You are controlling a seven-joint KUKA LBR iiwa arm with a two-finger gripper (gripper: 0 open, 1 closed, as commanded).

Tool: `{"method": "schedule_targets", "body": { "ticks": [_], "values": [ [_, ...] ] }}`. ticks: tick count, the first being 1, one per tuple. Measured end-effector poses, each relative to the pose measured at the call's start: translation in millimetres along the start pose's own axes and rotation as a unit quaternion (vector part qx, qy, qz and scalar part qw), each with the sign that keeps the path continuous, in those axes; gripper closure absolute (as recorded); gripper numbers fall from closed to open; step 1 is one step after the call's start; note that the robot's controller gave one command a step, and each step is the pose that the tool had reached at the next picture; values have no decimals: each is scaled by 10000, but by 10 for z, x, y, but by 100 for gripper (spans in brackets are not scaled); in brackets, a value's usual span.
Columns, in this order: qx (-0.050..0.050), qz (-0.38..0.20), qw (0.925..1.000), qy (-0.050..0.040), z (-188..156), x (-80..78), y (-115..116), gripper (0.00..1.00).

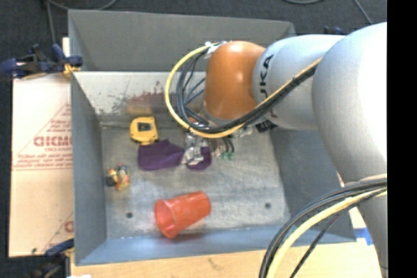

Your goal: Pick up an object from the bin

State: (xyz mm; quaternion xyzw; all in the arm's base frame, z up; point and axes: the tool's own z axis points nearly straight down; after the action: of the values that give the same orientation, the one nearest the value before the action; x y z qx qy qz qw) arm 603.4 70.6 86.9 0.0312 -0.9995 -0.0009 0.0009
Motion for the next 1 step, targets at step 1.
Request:
{"method": "schedule_targets", "body": {
  "ticks": [1],
  "values": [
    [3,0,10000,8,-193,17,-3,100]
  ]
}}
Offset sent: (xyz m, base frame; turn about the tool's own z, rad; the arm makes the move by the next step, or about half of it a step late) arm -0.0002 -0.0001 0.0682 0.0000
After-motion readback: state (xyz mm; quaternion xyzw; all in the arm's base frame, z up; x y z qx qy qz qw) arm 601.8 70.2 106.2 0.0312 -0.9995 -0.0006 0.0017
